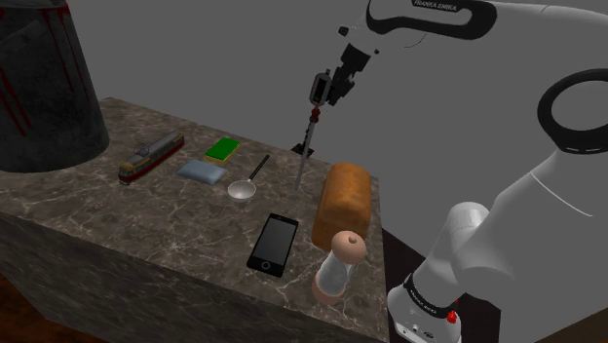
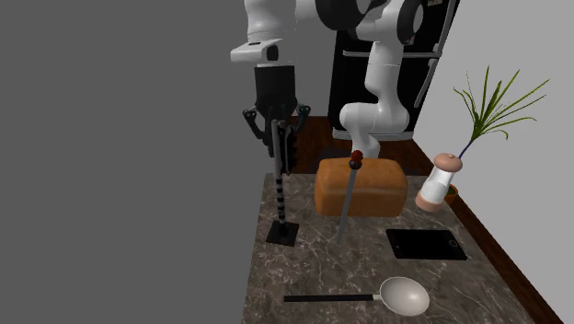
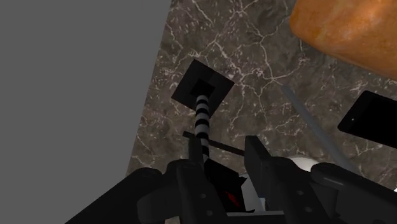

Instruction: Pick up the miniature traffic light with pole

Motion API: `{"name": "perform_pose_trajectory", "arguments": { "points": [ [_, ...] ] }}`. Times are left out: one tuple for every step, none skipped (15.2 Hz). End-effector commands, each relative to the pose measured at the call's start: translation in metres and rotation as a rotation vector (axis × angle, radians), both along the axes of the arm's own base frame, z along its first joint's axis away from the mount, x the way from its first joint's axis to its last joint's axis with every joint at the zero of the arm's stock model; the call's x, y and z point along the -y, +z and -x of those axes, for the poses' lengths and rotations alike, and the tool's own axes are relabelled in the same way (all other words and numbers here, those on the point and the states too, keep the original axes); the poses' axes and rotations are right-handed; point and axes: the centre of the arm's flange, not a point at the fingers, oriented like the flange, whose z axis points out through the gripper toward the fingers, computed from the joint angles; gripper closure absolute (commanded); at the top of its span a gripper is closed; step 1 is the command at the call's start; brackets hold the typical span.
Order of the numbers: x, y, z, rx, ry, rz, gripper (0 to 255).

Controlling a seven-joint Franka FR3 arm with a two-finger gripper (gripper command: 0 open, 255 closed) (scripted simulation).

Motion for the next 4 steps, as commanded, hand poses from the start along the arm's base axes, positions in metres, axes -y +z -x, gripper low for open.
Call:
{"name": "perform_pose_trajectory", "arguments": {
  "points": [
    [0.0016,0.0108,0.0009,0.000,0.000,0.000,255],
    [0.0016,0.0160,0.0009,0.000,0.000,0.000,255],
    [0.0016,0.0168,0.0010,0.000,0.000,0.000,255],
    [0.0016,0.0169,0.0009,0.000,0.000,0.000,255]
  ]
}}
